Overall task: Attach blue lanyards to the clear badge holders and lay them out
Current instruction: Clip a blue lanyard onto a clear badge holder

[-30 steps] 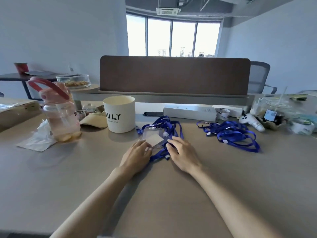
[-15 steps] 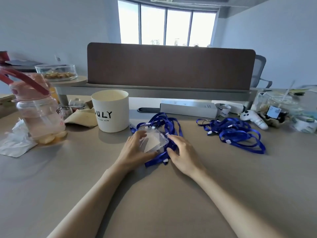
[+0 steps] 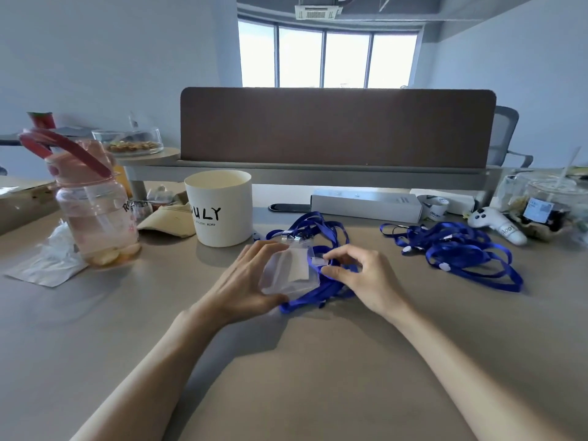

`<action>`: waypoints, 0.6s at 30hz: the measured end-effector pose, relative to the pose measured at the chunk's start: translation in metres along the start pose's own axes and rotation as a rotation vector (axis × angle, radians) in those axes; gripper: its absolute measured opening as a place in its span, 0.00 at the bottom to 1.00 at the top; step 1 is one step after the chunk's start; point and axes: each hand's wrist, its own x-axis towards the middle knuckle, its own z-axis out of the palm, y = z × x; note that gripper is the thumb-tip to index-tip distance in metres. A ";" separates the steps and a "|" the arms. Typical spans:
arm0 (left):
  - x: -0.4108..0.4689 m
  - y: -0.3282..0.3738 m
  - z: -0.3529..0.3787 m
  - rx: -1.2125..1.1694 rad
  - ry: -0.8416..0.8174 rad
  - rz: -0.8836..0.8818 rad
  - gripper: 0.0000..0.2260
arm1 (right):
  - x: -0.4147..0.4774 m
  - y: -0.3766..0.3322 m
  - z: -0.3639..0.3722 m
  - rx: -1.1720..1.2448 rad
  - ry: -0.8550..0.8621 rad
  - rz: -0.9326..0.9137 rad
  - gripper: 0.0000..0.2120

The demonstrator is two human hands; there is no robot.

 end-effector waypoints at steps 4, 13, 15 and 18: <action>-0.004 0.005 -0.003 0.064 -0.043 0.058 0.33 | -0.007 -0.011 -0.001 0.076 -0.056 -0.016 0.04; -0.005 0.047 -0.004 -0.168 -0.027 0.024 0.28 | -0.016 -0.041 -0.005 0.343 -0.062 0.000 0.08; -0.005 0.050 -0.004 -0.244 0.011 0.023 0.21 | -0.017 -0.043 -0.005 0.358 -0.071 0.032 0.08; -0.004 0.052 -0.005 -0.319 0.079 -0.007 0.17 | -0.015 -0.043 -0.003 0.336 -0.015 0.089 0.10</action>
